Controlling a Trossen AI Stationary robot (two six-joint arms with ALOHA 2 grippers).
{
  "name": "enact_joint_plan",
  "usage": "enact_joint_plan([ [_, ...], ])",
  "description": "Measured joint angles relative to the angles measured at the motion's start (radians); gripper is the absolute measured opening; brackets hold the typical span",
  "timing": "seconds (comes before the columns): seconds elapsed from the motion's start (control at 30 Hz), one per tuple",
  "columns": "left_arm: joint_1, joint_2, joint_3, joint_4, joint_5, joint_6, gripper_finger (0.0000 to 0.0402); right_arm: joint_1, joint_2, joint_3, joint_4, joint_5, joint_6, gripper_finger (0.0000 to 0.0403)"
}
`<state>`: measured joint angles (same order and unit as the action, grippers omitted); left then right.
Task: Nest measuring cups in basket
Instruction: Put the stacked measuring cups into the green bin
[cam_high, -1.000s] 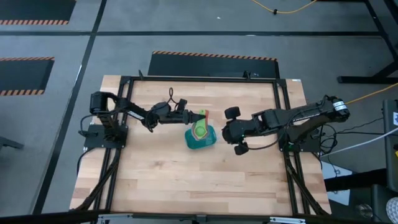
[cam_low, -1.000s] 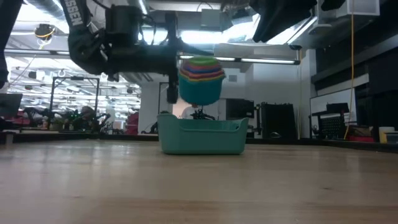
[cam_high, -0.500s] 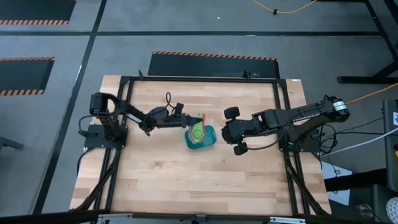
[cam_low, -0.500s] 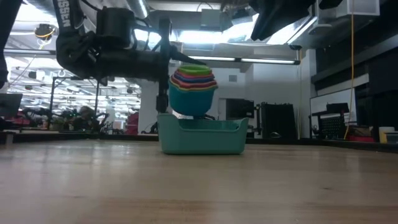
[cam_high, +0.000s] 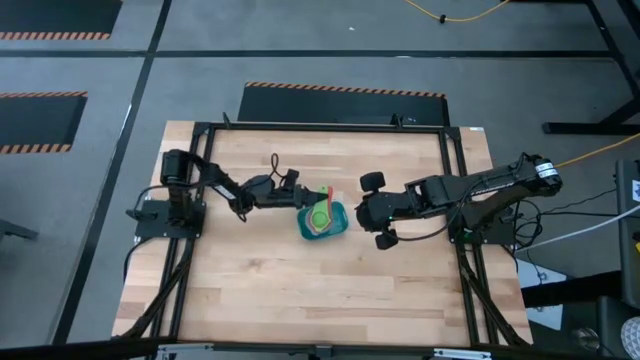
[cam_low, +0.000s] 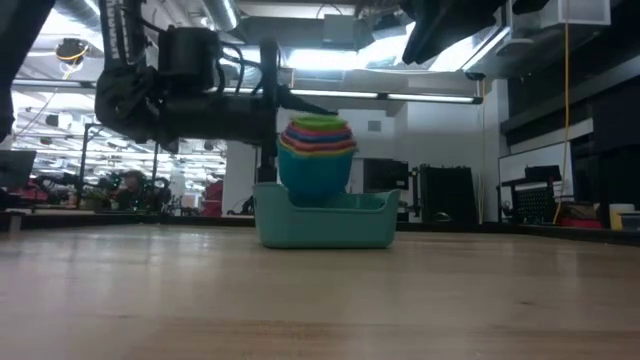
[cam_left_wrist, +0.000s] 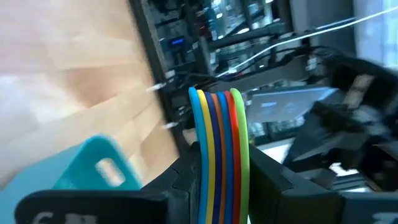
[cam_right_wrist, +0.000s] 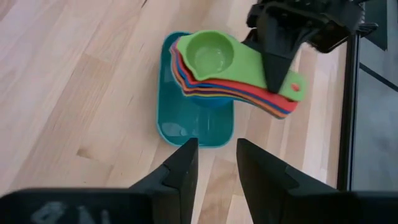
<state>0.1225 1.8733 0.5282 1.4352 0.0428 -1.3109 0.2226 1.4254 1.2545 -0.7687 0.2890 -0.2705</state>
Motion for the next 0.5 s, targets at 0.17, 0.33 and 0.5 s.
enact_joint_plan([
  [0.17,-0.001,0.032,0.0,-0.009,0.017,-0.022,0.0081,0.0,0.0,0.0,0.0,-0.001,0.0,0.0115],
  [0.33,0.0,0.058,-0.001,0.002,0.021,-0.03,0.0081,0.0,0.0,0.0,0.001,-0.002,-0.001,0.0115],
  [0.5,0.0,0.074,-0.001,0.019,0.042,-0.048,0.0081,0.0,0.0,0.0,0.001,-0.002,-0.002,0.0115],
])
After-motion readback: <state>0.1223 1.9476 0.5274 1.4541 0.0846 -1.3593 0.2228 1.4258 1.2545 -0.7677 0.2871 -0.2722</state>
